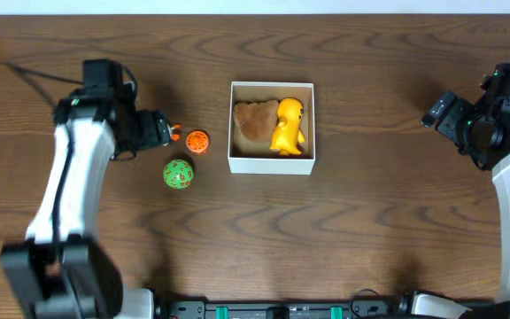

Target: Pack container

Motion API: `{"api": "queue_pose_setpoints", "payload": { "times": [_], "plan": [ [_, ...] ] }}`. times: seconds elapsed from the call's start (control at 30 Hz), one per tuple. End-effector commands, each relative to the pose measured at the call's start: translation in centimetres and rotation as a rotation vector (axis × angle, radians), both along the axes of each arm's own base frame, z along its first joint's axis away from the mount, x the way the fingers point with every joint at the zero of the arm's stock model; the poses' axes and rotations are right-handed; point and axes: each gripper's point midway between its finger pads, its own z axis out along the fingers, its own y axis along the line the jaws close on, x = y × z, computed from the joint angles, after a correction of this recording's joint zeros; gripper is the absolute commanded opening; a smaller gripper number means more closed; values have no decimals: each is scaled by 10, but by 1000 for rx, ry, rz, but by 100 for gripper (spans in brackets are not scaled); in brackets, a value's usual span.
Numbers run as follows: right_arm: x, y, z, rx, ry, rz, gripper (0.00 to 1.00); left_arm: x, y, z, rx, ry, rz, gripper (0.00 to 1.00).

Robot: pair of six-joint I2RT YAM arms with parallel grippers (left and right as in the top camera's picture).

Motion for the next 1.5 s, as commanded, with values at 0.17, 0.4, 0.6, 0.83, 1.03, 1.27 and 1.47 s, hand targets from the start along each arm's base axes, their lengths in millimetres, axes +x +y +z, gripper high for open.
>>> {"api": "queue_pose_setpoints", "payload": {
  "times": [0.17,0.4,0.6,0.83,1.03,1.27,1.47],
  "plan": [
    [-2,1,-2,21,12,-8,99,40,-6,-28,146,-24,-135,82],
    [-3,1,-3,21,16,-8,99,55,-7,-56,183,-14,-186,80],
    [-5,2,-4,22,25,-9,99,59,5,-78,249,23,-170,72],
    [-5,2,-4,23,27,-9,99,58,5,-87,249,40,-176,55],
    [-9,3,-6,27,45,-9,99,54,5,-95,249,67,-186,29],
    [-12,3,-8,30,58,-9,99,49,6,-94,255,87,-190,6],
    [-13,3,-8,30,60,-9,99,42,11,-50,299,77,-185,6]
  ]
}}
